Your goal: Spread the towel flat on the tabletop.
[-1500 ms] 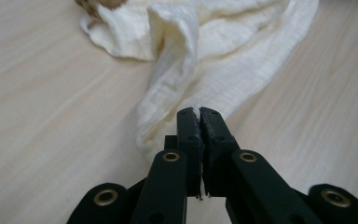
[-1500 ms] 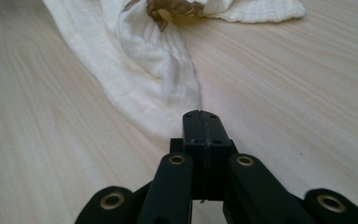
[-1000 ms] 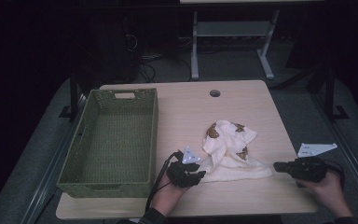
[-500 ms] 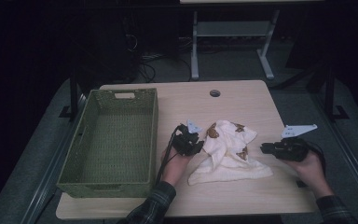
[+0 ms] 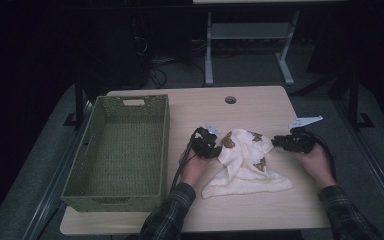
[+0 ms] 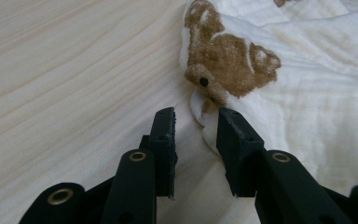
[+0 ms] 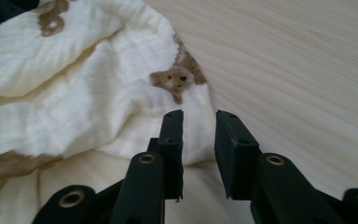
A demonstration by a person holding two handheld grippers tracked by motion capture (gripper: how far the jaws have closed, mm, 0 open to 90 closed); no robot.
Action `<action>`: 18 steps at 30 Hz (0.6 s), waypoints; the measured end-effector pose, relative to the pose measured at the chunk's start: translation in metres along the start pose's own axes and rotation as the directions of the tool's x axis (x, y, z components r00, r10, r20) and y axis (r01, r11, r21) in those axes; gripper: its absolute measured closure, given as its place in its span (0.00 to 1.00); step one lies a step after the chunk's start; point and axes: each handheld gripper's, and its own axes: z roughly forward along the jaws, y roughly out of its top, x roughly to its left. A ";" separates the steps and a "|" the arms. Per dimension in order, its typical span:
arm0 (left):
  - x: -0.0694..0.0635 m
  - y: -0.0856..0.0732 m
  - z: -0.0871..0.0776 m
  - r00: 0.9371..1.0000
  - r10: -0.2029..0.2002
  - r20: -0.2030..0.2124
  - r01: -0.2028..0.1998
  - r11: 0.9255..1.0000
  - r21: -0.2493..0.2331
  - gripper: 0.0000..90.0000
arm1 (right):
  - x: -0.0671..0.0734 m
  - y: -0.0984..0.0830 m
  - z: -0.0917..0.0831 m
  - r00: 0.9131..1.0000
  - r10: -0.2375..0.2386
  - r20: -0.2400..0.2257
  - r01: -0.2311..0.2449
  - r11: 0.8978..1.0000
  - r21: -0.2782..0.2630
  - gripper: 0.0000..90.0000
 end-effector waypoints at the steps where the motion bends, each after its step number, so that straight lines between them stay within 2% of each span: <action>1: 0.000 0.000 0.001 1.000 0.000 0.001 0.000 1.000 0.000 0.74 | -0.001 0.000 0.001 1.000 0.005 0.005 -0.005 1.000 0.008 0.79; 4: 0.000 0.001 0.003 1.000 0.012 -0.005 -0.012 1.000 0.003 0.74 | -0.006 -0.002 0.008 1.000 0.027 0.013 -0.027 0.999 0.027 0.79; 6: 0.000 0.002 0.004 1.000 0.019 -0.016 -0.019 1.000 0.005 0.74 | -0.007 -0.003 0.011 1.000 0.019 0.019 -0.020 0.999 0.039 0.79; 10: 0.004 0.003 0.004 0.999 0.005 -0.032 -0.005 1.000 -0.009 0.74 | -0.008 -0.005 0.013 0.999 0.032 0.009 -0.032 0.999 0.037 0.83; 13: 0.004 0.003 0.005 1.000 -0.001 -0.007 0.001 1.000 -0.020 0.74 | -0.010 -0.006 0.013 1.000 0.031 0.003 -0.032 0.999 0.030 0.84; 18: -0.001 0.003 0.008 1.000 0.016 0.017 -0.016 1.000 -0.018 0.72 | -0.009 -0.006 0.013 0.999 0.033 0.001 -0.033 0.999 0.032 0.88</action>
